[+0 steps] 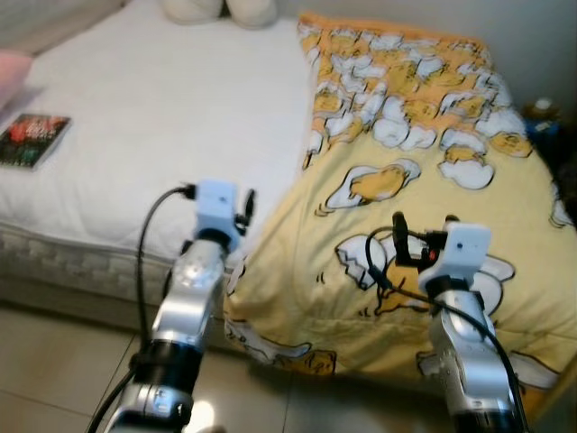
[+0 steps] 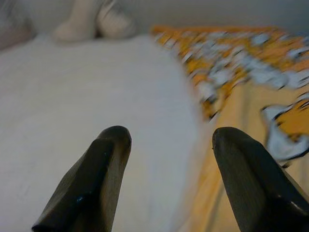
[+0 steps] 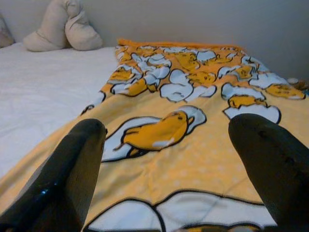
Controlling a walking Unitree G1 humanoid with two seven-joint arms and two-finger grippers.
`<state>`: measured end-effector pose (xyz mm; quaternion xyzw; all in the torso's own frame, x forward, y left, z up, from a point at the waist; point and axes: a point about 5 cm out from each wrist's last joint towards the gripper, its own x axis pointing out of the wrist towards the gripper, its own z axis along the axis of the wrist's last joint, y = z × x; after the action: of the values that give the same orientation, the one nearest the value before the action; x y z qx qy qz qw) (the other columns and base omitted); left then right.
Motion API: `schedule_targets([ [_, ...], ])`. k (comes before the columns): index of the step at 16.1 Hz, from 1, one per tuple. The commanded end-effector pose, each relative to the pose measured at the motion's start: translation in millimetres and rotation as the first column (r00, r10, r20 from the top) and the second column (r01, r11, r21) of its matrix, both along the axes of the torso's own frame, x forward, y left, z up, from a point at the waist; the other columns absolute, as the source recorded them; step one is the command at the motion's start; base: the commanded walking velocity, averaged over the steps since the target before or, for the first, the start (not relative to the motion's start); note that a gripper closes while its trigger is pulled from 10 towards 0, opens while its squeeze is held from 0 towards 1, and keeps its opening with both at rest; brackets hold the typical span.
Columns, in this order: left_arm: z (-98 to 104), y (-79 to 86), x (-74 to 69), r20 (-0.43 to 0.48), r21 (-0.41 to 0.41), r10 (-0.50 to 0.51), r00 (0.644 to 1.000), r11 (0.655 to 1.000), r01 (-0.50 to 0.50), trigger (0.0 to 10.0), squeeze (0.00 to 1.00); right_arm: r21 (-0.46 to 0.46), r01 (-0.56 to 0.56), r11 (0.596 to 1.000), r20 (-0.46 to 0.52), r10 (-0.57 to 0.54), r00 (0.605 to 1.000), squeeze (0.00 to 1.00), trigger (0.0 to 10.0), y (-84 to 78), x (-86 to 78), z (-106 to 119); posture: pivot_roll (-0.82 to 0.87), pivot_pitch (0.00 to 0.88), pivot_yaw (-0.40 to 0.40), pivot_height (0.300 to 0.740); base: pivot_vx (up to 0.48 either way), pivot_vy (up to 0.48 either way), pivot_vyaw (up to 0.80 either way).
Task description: Clean up the room
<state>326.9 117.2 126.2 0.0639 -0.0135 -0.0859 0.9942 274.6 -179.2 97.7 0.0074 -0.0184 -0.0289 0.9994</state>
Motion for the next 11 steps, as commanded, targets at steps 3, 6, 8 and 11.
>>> schedule_targets([
  [3, 20.2, -15.7, 0.1, 0.106, 0.06, -0.12, 0.987, 0.992, 0.115, 10.0, 0.0, -0.016, -0.014, 1.0, 0.016, 0.015, 1.0, 0.0, 10.0, 2.8, 2.1, 2.0, -0.02, 0.0, -0.043, 0.74, 0.48, 0.0, 0.0],
  [6, 25.5, -20.1, 3.6, 0.119, 0.075, -0.171, 0.978, 0.984, 0.162, 10.0, 0.0, -0.018, -0.029, 0.999, 0.025, 0.03, 0.999, 0.0, 10.0, 4.7, 2.7, 2.9, -0.01, 0.0, -0.042, 0.74, 0.48, 0.0, 0.0],
  [8, 29.2, -23.0, 5.1, 0.135, 0.093, -0.205, 0.97, 0.977, 0.193, 10.0, 0.0, -0.013, -0.046, 0.999, 0.014, 0.046, 0.999, 0.0, 10.0, 7.2, 2.3, 1.3, -0.02, 0.0, -0.04, 0.74, 0.48, 0.0, 0.0],
  [11, 25.5, -18.5, 11.9, 0.073, 0.036, -0.158, 0.985, 0.987, 0.155, 10.0, 0.0, -0.019, -0.056, 0.998, 0.023, 0.057, 0.998, 0.0, 10.0, 10.0, -3.2, 0.6, -0.03, 0.011, -0.03, 0.74, 0.16, 0.0, -0.35],
])
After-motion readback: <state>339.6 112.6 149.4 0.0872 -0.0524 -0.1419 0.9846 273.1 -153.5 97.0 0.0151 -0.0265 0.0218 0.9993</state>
